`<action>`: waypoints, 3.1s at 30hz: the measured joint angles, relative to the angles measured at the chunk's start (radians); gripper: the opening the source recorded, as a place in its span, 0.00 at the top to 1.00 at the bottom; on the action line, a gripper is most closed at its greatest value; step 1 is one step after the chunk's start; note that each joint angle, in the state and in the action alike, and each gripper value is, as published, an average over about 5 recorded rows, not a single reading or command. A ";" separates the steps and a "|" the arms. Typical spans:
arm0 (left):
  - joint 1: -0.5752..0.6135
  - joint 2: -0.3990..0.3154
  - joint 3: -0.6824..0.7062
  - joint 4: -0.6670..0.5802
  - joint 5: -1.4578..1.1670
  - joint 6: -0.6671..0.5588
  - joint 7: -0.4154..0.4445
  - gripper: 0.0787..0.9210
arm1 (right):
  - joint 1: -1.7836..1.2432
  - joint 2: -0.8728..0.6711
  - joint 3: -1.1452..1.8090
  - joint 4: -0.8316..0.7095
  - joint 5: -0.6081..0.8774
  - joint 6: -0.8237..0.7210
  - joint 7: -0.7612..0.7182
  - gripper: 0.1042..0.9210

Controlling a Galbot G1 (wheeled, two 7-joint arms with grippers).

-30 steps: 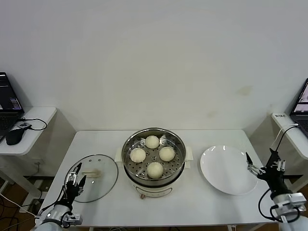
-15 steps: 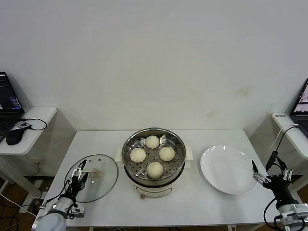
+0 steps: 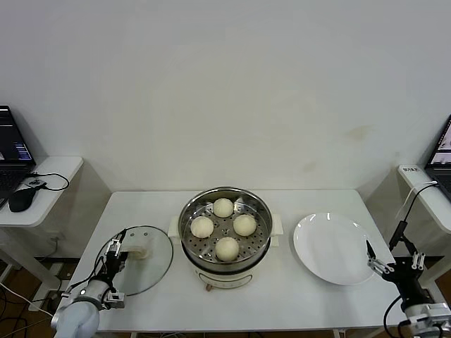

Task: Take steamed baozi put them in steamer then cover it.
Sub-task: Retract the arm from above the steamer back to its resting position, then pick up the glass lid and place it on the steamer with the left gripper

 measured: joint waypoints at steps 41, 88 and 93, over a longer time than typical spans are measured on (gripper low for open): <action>0.071 0.026 -0.111 -0.161 -0.091 0.036 0.003 0.93 | 0.019 0.012 -0.045 -0.003 -0.039 0.014 -0.010 0.12; -0.216 -0.031 0.415 -0.557 -0.061 0.519 0.351 0.93 | 0.074 0.218 -0.161 -0.118 -0.431 0.139 0.016 0.12; -0.231 -0.109 0.463 -0.533 0.020 0.528 0.376 0.93 | 0.078 0.231 -0.167 -0.125 -0.464 0.141 0.020 0.12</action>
